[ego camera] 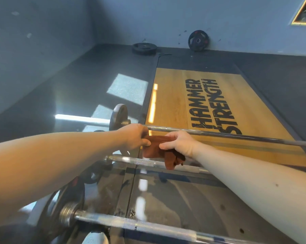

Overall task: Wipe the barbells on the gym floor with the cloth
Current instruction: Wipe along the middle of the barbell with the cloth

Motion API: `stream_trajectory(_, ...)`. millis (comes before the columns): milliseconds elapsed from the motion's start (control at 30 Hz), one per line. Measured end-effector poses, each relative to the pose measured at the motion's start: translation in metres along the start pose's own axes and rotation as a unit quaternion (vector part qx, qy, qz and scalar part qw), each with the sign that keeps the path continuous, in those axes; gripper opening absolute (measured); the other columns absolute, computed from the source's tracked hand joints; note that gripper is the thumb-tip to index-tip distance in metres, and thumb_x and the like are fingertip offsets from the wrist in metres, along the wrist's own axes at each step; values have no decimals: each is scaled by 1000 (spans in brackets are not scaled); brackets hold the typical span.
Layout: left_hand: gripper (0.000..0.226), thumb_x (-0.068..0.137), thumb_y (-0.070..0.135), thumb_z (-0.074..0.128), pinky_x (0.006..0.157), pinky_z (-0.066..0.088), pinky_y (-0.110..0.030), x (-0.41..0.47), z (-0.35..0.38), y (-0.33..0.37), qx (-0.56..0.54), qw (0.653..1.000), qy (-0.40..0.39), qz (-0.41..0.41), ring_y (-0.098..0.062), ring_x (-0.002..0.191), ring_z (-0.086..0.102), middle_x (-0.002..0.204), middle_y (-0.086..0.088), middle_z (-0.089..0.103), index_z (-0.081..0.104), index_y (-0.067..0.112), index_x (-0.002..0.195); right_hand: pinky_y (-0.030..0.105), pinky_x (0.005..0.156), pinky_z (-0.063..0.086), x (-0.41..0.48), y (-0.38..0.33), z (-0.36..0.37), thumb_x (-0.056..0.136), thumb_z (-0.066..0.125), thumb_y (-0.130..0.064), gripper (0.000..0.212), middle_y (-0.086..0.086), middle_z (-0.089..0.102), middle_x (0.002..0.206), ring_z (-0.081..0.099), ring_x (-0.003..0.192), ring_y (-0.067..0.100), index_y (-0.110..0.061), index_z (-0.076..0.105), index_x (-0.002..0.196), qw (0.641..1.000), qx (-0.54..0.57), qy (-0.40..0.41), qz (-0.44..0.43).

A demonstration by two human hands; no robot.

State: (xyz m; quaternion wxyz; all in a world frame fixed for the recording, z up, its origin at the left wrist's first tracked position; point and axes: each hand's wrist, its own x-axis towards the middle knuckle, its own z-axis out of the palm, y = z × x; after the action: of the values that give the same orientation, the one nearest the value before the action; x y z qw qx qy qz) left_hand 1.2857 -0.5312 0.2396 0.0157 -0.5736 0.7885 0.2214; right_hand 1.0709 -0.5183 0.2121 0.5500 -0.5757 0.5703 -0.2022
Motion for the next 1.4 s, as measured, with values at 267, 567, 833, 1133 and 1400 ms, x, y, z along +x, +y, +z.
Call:
stream_trajectory(267, 28, 93, 45, 67, 78, 50, -34, 40, -27, 17, 60, 996, -26, 54, -24, 90, 60, 95, -1, 62, 61, 20, 102, 14, 74, 50, -10, -17, -21, 89, 76, -9, 42, -12, 66, 113, 62, 98, 4, -29, 64, 125, 994, -35, 82, -60)
stream_trajectory(567, 32, 91, 49, 69, 78, 53, -38, 102, 9, 7, -5, 994, -56, 93, -26, 90, 63, 95, -5, 66, 63, 19, 96, 20, 88, 55, 10, -3, -36, 94, 70, -7, 49, -11, 66, 121, 65, 107, 10, -29, 62, 138, 994, -63, 87, -8)
stream_trajectory(833, 35, 84, 59, 71, 72, 52, -34, 166, 76, -23, -47, 995, -16, 88, -13, 87, 62, 91, 12, 62, 65, 27, 99, 28, 72, 61, 74, 70, -20, 96, 71, -27, 33, -5, 74, 112, 72, 96, 16, -35, 67, 127, 988, 108, 86, 72)
stream_trajectory(1133, 45, 94, 54, 63, 89, 52, -36, 234, 108, -35, 17, 996, 60, 57, -19, 107, 60, 121, 5, 61, 64, 25, 128, 35, 72, 62, 129, 128, -65, 95, 73, -19, 26, 3, 75, 109, 74, 94, 26, -21, 71, 121, 937, 250, 206, 130)
stream_trajectory(1400, 55, 96, 62, 52, 109, 31, -44, 298, 121, -39, 180, 982, 41, 43, -22, 131, 40, 139, 6, 52, 48, 35, 143, 39, 86, 62, 153, 159, -143, 96, 70, -38, 15, -7, 70, 109, 68, 102, 17, -32, 69, 109, 876, 230, 407, 119)
